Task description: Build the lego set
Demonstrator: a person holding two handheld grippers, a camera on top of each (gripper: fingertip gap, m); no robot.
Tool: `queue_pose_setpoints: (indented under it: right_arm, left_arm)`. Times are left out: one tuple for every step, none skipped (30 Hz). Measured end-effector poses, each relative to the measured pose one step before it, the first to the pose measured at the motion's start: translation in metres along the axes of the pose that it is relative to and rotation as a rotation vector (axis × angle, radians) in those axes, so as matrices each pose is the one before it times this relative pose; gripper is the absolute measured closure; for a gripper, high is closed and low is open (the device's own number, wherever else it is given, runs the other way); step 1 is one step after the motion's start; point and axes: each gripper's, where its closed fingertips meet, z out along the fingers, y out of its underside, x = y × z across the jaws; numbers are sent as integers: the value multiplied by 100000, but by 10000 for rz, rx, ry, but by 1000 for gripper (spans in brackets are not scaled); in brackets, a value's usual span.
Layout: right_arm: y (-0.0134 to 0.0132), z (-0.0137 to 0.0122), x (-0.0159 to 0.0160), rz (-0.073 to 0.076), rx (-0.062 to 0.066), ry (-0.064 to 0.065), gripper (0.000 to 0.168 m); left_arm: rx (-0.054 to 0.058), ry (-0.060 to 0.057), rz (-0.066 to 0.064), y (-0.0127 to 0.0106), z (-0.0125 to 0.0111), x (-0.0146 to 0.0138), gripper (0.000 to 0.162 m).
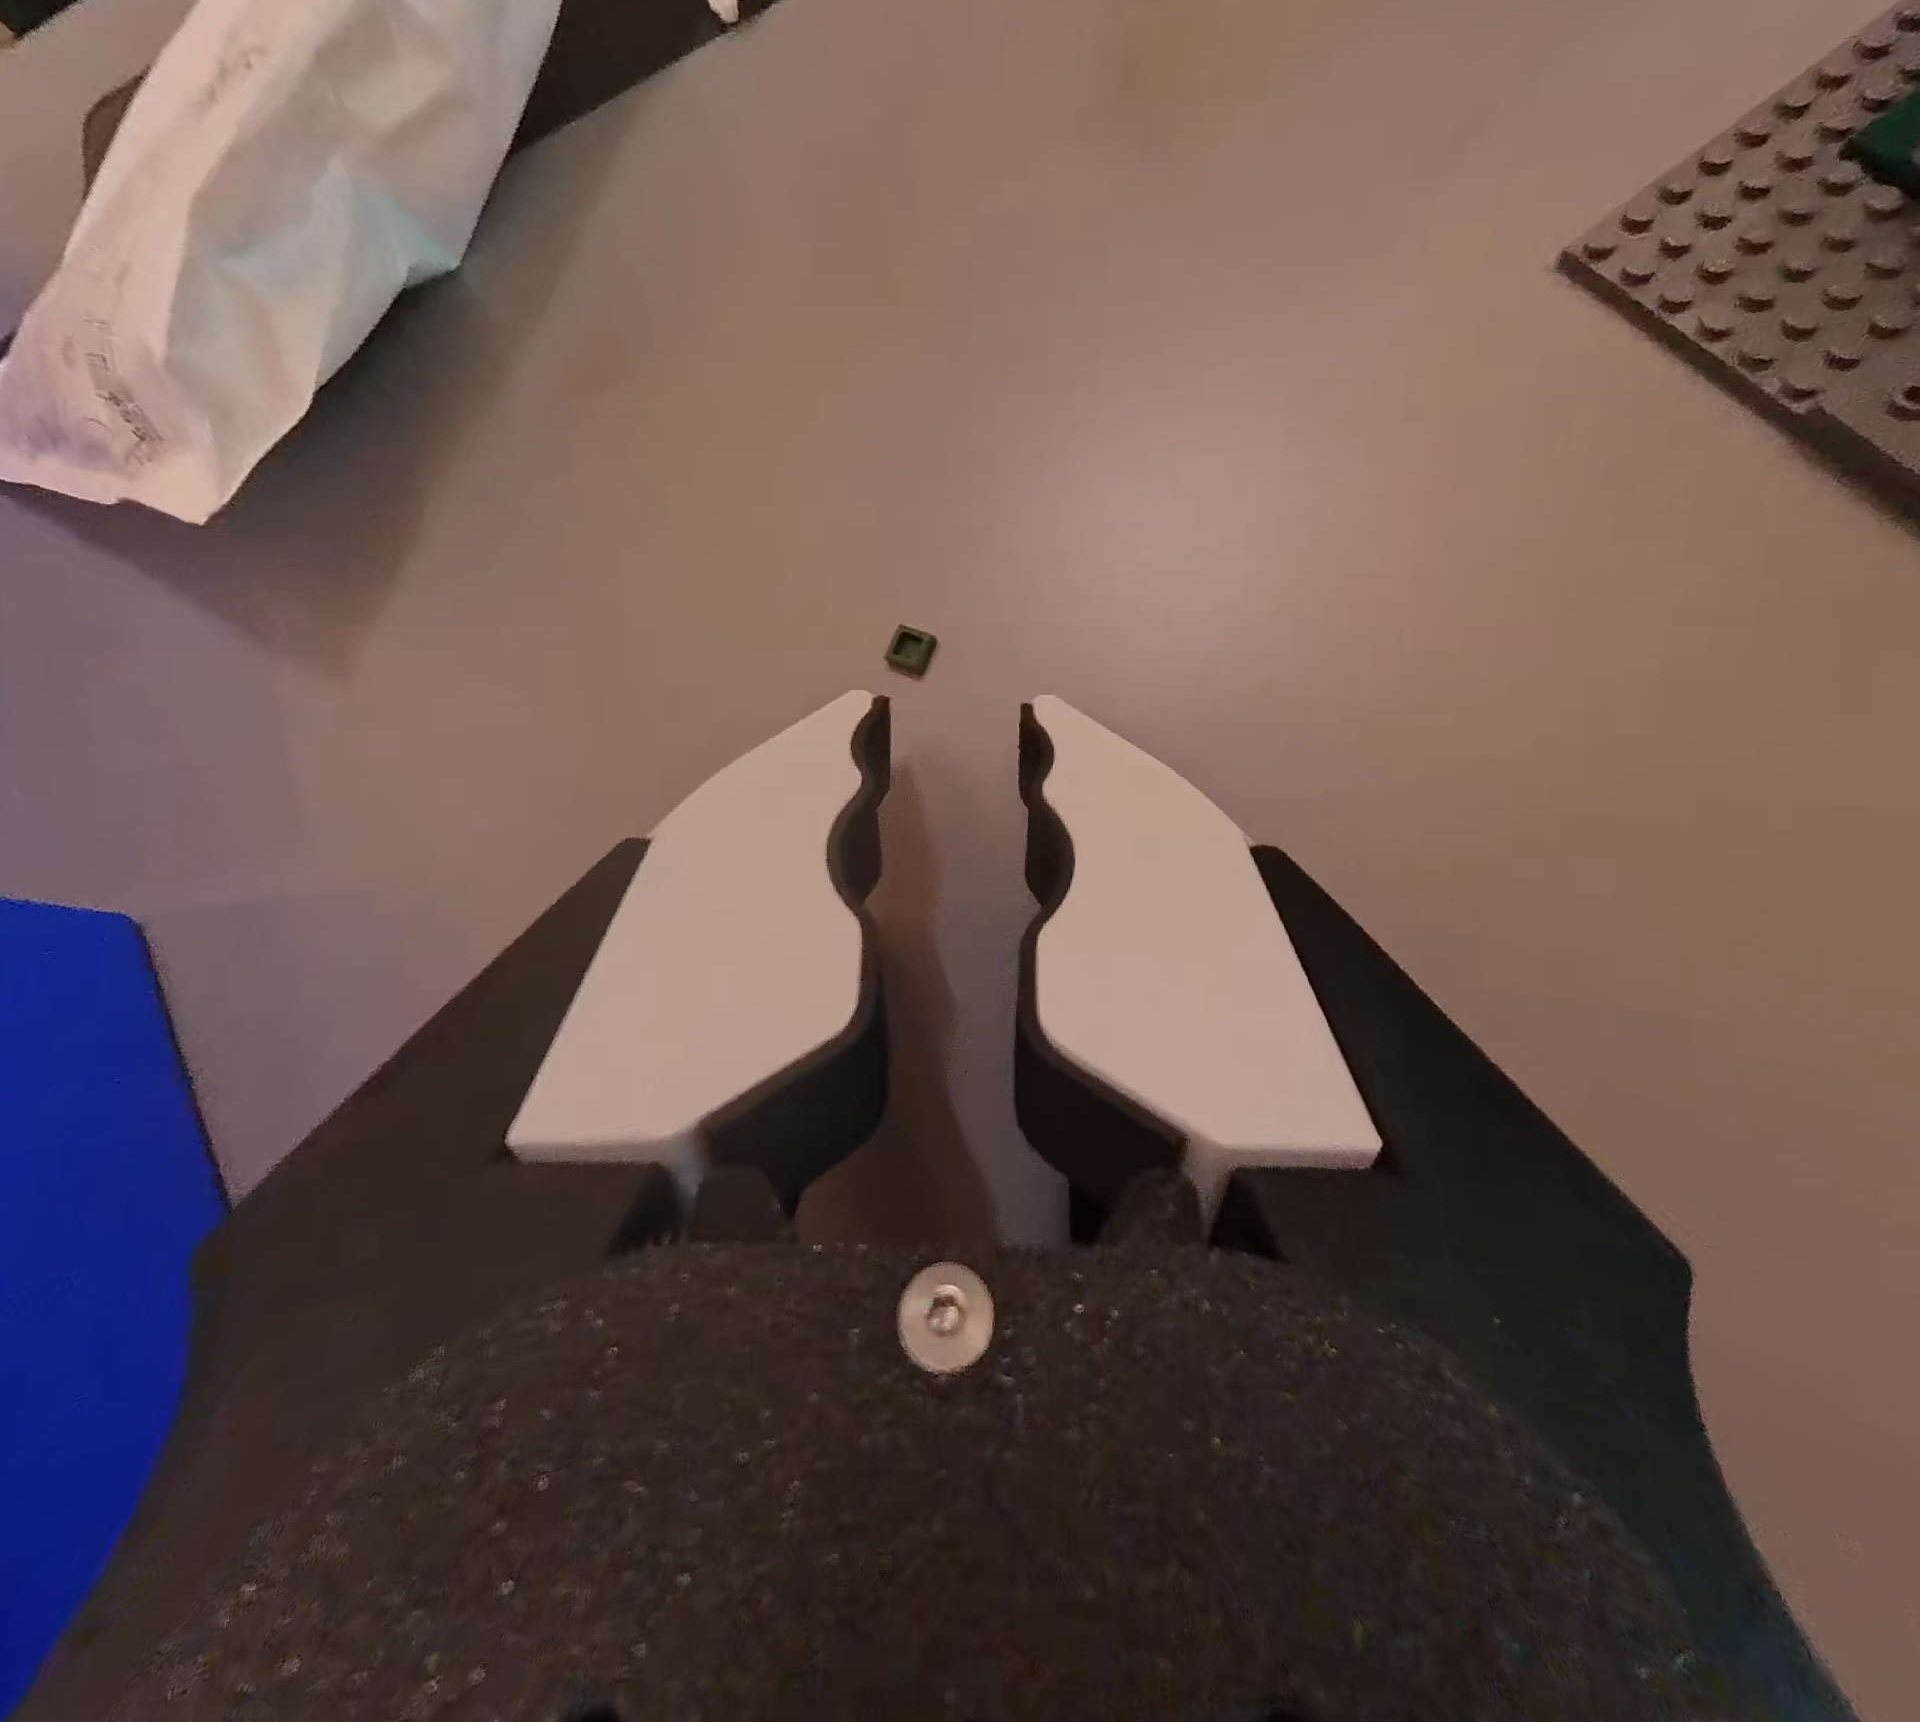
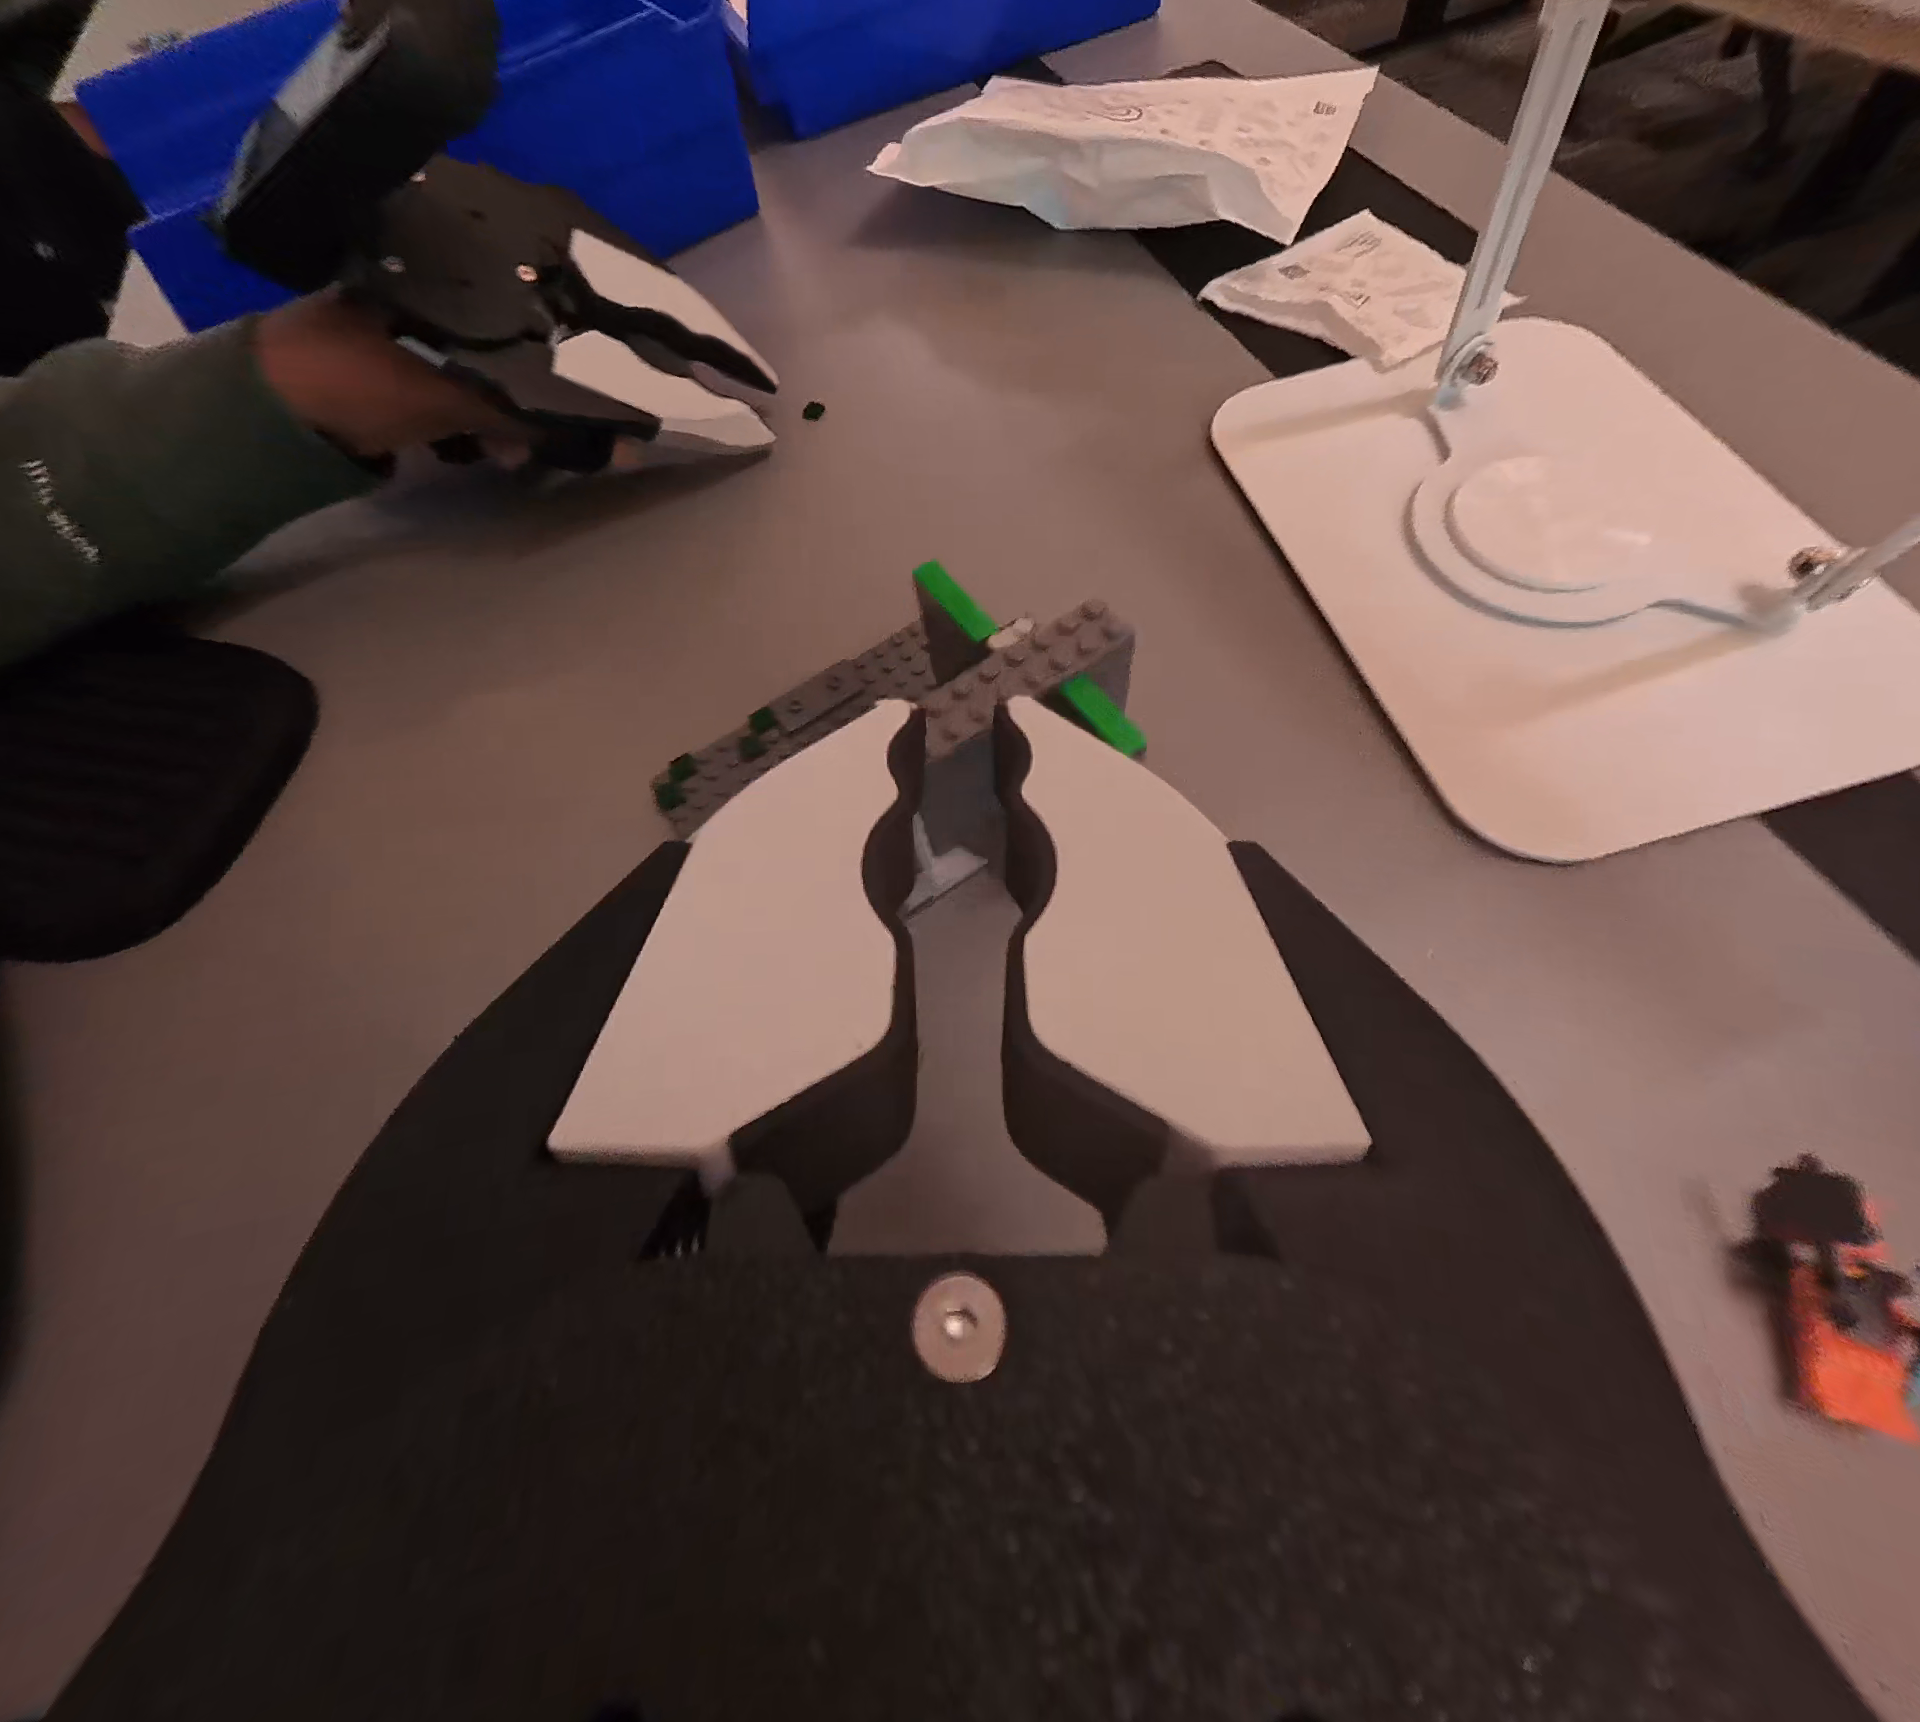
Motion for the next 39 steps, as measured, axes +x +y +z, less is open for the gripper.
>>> queue_pose_setpoints:
  right_arm:
    - [559, -314, -294, 126, 34, -3, 157]
    - [578, -396, -152, 100, 13, 34, 157]
    - [559, -461, -75, 95, 10, 38, 157]
    - [543, -517, -25, 118, -7, 20, 157]
    - [532, -538, 16, 138, -19, 8, 157]
    - [496, -555, 102, 137, -5, 29, 157]
    - [461, -555, 178, 132, 13, 60, 157]
    - [427, -534, 216, 140, 31, 72, 157]
    - [412, -492, 206, 155, 38, 50, 157]
    - [414, -432, 190, 169, 32, 32, 157]
    - [412, -371, 186, 157, 26, 40, 157]
    - [399, -316, 167, 125, 22, 45, 157]
    - [374, -273, 113, 97, 15, 32, 157]
    - [328, -223, 58, 80, 13, 14, 157]
    - [267, -203, 15, 66, 32, 7, 157]
    - [175, -176, -24, 59, 52, 4, 157]
    - [112, -165, -94, 51, 54, -17, 158]
    - [51, -168, -175, 31, 58, -31, 158]
    - [-2, -183, -234, -11, 61, -9, 158]
    - [3, -190, -273, -76, 39, 25, 158]
    - [76, -195, -367, -156, -1, 32, 158]
    - [156, -181, -468, -203, -43, 17, 158]
    - [250, -146, -570, -195, -85, -13, 158]
    - [383, -103, -659, -176, -149, -60, 158]
    - [510, -64, -706, -186, -213, -82, 157]
    - [574, -44, -656, -233, -238, -47, 157]
    - [570, -56, -595, -282, -217, -14, 157]
    - [550, -54, -573, -283, -185, -24, 157]
    - [505, -56, -592, -261, -148, -72, 157]
    - [488, -59, -632, -261, -118, -126, 157]
    - [487, -71, -612, -287, -82, -139, 157]
    - [476, -54, -505, -284, -57, -85, 157]
    - [518, -62, -346, -260, -95, 10, 156]
    - [594, -44, -254, -266, -148, 61, 156]
    - [587, -56, -245, -270, -146, 69, 155]
    - [596, -49, -154, -227, -147, 103, 155]
    - [612, -52, -88, -159, -167, 111, 155]
    - [593, -56, -63, -85, -164, 94, 155]
    - [530, -73, -28, -15, -130, 79, 155]
  left_arm:
    - [-104, 47, -76, 39, 262, -222, 138]
    - [-122, 44, -17, 35, 256, -270, 138]
    - [-128, 55, 25, -18, 237, -257, 139]
    - [-112, 135, 31, -84, 184, -157, 140]
    - [-138, 213, 27, -83, 164, -30, 142]
    - [-138, 285, 72, -91, 148, 115, 146]
    - [-118, 226, 71, -122, 149, 67, 147]
    - [-118, 202, 96, -98, 127, 40, 149]
    - [-125, 181, 66, -95, 104, 40, 149]
    - [-127, 162, 24, -57, 83, 19, 150]
    - [-122, 155, -2, -32, 56, 17, 150]
    - [-116, 159, -37, -14, 35, 32, 151]
    - [-103, 149, -62, 5, 26, 16, 151]
    - [-70, 171, -50, -13, 32, 80, 153]
    - [-36, 130, -26, -15, 19, 36, 153]
    - [-16, 128, 20, 1, 12, 21, 154]
    - [4, 92, 31, -12, 1, 19, 154]
    - [56, 30, 106, -14, -11, 94, 154]
    - [138, 246, 145, -58, -60, 683, 155]
    - [354, 528, 154, -358, -164, 1415, 155]
    - [530, 491, 207, -692, -268, 1673, 155]
    - [464, 421, 303, -764, -308, 1814, 155]
    - [438, 385, 398, -897, -274, 2003, 155]
    - [424, 415, 465, -1035, -149, 2280, 155]
    - [316, 449, 508, -1003, 79, 2499, 155]
    - [153, 458, 532, -861, 389, 2577, 155]
    - [59, 462, 523, -766, 667, 2553, 155]
    - [44, 428, 468, -767, 909, 2384, 155]
    - [24, 409, 409, -744, 1091, 2156, 155]
    - [-3, 361, 364, -687, 1202, 1847, 155]
    - [-18, 353, 298, -642, 1274, 1548, 155]
    - [-35, 354, 200, -597, 1295, 1257, 154]
    - [-77, 271, 90, -514, 1284, 836, 154]
    - [-164, 206, 29, -402, 1255, 562, 154]
    - [-182, 187, 103, -379, 1197, 417, 154]
    - [-178, 18, 177, -343, 1112, 101, 154]
    - [-188, -55, 232, -293, 1007, -77, 154]
    - [-132, -4, 225, -340, 868, -50, 154]
    - [-46, 87, 164, -436, 692, 68, 154]
